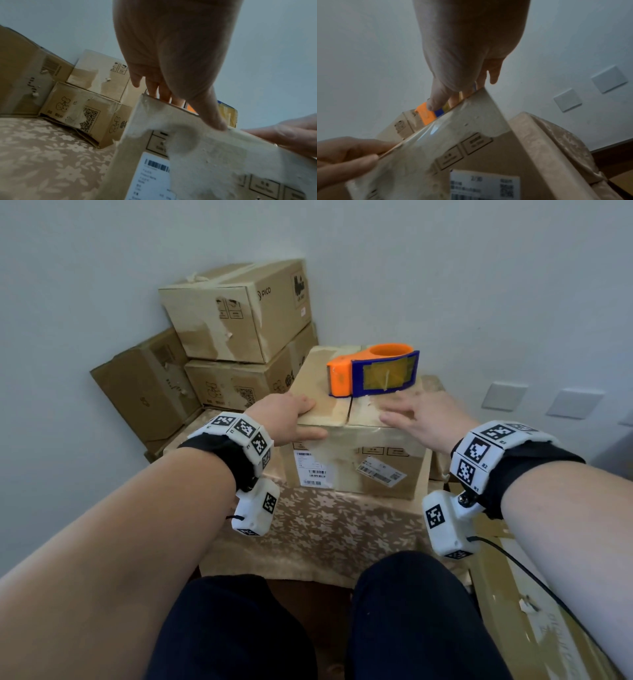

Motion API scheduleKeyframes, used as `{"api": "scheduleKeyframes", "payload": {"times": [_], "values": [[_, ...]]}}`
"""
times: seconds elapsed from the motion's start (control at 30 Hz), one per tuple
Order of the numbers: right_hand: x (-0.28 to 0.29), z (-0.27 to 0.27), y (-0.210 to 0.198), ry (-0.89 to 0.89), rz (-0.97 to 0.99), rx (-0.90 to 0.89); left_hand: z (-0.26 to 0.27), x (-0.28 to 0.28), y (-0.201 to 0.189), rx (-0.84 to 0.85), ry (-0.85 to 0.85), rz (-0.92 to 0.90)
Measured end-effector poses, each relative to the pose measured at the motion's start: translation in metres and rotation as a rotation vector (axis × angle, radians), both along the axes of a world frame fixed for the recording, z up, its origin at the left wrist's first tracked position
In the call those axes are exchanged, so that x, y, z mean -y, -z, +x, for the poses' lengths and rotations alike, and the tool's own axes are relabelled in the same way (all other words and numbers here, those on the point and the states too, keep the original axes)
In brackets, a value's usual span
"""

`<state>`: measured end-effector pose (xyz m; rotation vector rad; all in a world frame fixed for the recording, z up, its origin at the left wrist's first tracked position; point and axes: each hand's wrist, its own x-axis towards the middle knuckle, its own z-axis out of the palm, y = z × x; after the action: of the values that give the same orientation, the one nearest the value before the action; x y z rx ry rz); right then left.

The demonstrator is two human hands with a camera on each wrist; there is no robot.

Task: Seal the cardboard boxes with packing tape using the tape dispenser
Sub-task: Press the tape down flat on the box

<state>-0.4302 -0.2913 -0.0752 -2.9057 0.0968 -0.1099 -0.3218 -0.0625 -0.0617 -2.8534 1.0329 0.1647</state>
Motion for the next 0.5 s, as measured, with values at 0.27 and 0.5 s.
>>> {"api": "scheduleKeyframes", "payload": {"times": [0.27,0.5], "values": [[0.011,-0.003,0.0,-0.05,-0.053,-0.073,-0.018,0.027,0.006,-0.054,0.05,-0.225],[0.025,-0.003,0.01,-0.095,-0.027,-0.052,-0.017,0.029,0.015,-0.054,0.022,-0.262]]}}
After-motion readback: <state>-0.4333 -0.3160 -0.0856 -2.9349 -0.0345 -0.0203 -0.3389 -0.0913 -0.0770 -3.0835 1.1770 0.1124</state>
